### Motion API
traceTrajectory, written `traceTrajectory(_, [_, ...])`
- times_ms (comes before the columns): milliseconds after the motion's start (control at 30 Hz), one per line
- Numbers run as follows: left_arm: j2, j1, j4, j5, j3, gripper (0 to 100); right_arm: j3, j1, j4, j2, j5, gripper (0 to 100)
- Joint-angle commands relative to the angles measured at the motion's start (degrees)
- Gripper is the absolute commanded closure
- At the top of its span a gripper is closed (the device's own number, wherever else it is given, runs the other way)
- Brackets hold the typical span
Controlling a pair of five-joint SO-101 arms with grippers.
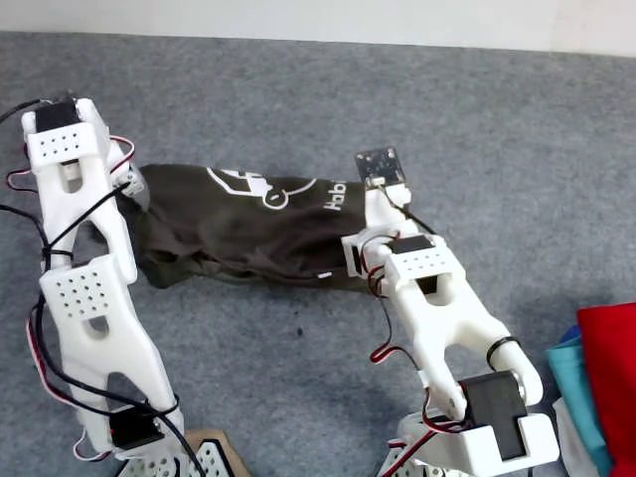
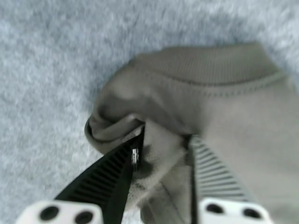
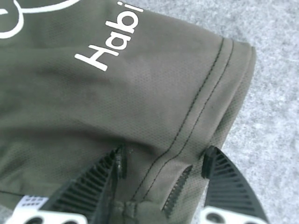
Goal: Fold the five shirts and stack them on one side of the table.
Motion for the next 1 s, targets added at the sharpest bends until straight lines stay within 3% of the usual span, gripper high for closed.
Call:
traceTrajectory(0, [1.98,-1.10,0.44,0.70,-7.34,75,-0.22,-0.48,-0.92,-2.33,0.09,73.6])
traceTrajectory(200, [2.59,-3.30,0.88,0.70,-9.01,74,-0.13,-0.57,-0.92,-2.33,2.90,73.6])
traceTrajectory(567, [-12.79,-6.64,0.70,0.44,2.77,75,1.98,-2.77,-2.86,-2.33,3.60,73.6])
traceTrajectory(800, [-14.55,-8.04,0.88,0.09,4.35,75,2.07,-2.86,-2.86,-2.33,3.60,73.6])
traceTrajectory(967, [-17.10,-10.68,0.88,-9.49,17.63,75,2.07,-2.86,-2.86,-2.33,3.60,73.6])
